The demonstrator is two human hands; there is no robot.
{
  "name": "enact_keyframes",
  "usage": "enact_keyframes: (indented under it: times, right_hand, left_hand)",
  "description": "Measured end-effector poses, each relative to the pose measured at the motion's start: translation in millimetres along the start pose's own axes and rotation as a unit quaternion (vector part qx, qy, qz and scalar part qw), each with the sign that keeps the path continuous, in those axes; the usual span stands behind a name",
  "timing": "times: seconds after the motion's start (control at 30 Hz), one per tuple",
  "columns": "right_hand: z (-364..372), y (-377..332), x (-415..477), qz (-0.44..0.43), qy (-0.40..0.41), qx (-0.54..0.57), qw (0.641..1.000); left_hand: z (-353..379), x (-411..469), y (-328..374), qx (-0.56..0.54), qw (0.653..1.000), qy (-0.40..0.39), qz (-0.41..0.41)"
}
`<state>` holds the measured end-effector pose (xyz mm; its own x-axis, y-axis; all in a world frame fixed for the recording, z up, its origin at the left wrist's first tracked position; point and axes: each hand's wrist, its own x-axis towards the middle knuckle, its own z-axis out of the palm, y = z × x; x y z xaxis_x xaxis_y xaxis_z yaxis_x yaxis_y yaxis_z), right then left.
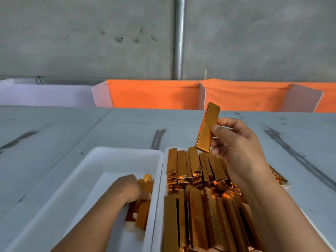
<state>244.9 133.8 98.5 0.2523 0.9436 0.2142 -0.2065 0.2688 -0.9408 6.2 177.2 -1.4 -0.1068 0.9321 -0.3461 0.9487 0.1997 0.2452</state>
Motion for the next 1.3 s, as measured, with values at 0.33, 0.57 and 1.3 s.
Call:
enact_keyframes:
  times: [0.33,0.57,1.3]
  right_hand:
    - [-41,-17,-8,0.091,0.016,-0.216,0.972]
    - [-54,-18,-33,0.163,-0.095,-0.368,0.911]
    - [-5,-10,-45,0.089,-0.198,-0.247,0.944]
  left_hand:
    - [-3,-2,6,-0.001,0.999,0.048,-0.022]
    - [-5,-6,2,-0.017,0.995,0.095,-0.032]
    - [-52,-97,55,-0.603,0.779,-0.107,0.136]
